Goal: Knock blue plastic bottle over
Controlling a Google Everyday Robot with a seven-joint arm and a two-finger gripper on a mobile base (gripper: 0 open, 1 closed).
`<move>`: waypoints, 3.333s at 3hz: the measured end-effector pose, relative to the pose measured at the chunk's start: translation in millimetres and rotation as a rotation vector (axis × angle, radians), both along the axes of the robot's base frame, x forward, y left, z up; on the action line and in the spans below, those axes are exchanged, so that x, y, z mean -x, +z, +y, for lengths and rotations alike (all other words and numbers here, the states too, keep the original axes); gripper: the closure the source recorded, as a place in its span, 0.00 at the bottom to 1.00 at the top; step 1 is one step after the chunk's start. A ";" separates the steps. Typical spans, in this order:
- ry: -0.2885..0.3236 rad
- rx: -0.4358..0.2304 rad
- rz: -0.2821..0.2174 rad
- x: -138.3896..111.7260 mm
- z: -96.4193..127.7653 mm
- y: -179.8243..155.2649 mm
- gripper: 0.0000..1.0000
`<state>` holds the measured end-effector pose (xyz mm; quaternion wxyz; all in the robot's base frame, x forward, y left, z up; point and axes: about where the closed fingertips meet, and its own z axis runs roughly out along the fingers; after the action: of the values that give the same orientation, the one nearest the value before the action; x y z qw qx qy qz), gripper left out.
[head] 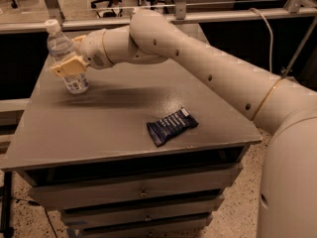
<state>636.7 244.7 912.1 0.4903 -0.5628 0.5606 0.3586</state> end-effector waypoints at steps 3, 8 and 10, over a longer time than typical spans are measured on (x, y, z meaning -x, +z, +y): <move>-0.064 0.213 -0.062 -49.2 -110.3 46.6 1.00; 0.299 0.967 -0.047 8.6 -186.8 -61.0 0.36; 0.352 0.981 -0.043 17.1 -186.0 -63.2 0.00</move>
Offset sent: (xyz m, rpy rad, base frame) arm 0.0650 -0.1628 0.0843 -0.1631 -0.0791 -0.0963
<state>619.6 58.7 848.9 0.1128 -0.8194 0.5492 0.1191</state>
